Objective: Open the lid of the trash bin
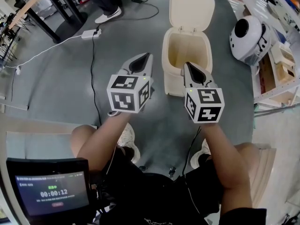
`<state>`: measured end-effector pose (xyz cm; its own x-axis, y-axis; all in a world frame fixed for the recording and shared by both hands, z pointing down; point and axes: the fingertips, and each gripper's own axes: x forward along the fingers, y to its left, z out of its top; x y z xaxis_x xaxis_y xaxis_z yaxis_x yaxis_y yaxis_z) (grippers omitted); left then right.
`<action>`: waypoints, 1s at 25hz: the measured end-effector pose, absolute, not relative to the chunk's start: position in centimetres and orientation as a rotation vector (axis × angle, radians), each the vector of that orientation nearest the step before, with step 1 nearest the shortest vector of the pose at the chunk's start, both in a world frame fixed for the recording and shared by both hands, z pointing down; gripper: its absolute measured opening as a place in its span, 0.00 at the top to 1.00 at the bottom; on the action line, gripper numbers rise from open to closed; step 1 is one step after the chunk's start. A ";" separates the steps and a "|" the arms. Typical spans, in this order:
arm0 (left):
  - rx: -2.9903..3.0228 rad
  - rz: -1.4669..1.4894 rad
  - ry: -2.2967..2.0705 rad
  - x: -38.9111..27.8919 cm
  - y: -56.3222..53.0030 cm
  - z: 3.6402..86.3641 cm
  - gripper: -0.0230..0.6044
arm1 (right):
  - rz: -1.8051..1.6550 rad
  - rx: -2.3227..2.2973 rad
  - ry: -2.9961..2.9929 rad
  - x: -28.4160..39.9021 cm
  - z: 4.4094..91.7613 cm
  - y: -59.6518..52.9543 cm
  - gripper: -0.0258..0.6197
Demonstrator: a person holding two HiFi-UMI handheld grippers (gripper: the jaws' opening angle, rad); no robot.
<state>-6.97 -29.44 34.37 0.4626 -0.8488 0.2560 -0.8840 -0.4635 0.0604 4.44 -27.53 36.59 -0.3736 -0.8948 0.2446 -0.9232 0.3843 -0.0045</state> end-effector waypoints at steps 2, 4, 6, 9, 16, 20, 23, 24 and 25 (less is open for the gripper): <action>2.526 0.279 -1.514 -6.9 -29.5 34.2 0.97 | 0.194 1.644 -2.445 5.0 35.6 -27.3 0.95; 2.530 0.272 -1.518 -6.9 -28.7 33.5 0.97 | 0.186 1.662 -2.451 5.5 34.5 -26.5 0.95; 2.534 0.263 -1.520 -6.8 -28.1 33.0 0.97 | 0.169 1.672 -2.451 5.9 33.8 -25.7 0.95; 2.548 0.260 -1.538 -6.8 -27.8 32.5 0.97 | 0.141 1.673 -2.438 6.2 33.8 -25.3 0.95; 2.599 0.267 -1.597 -7.2 -26.1 31.3 0.96 | 0.098 1.683 -2.417 6.9 33.7 -23.6 0.95; 2.605 0.246 -1.604 -7.5 -24.5 30.2 0.97 | 0.090 1.715 -2.414 7.7 32.4 -22.1 0.95; 2.597 0.205 -1.605 -7.4 -22.9 29.1 0.97 | 0.085 1.726 -2.412 8.2 31.5 -20.7 0.95; 2.597 0.191 -1.603 -7.3 -22.4 28.7 0.97 | 0.083 1.728 -2.419 8.3 31.3 -20.3 0.95; 2.601 0.176 -1.599 -7.0 -21.8 28.3 0.96 | 0.082 1.729 -2.429 8.4 31.1 -19.9 0.95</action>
<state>-7.01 -21.83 28.30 0.4473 -0.8831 0.1414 -0.8927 -0.4505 0.0104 8.36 -19.85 31.08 -0.3194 -0.9340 0.1602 -0.9426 0.3305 0.0473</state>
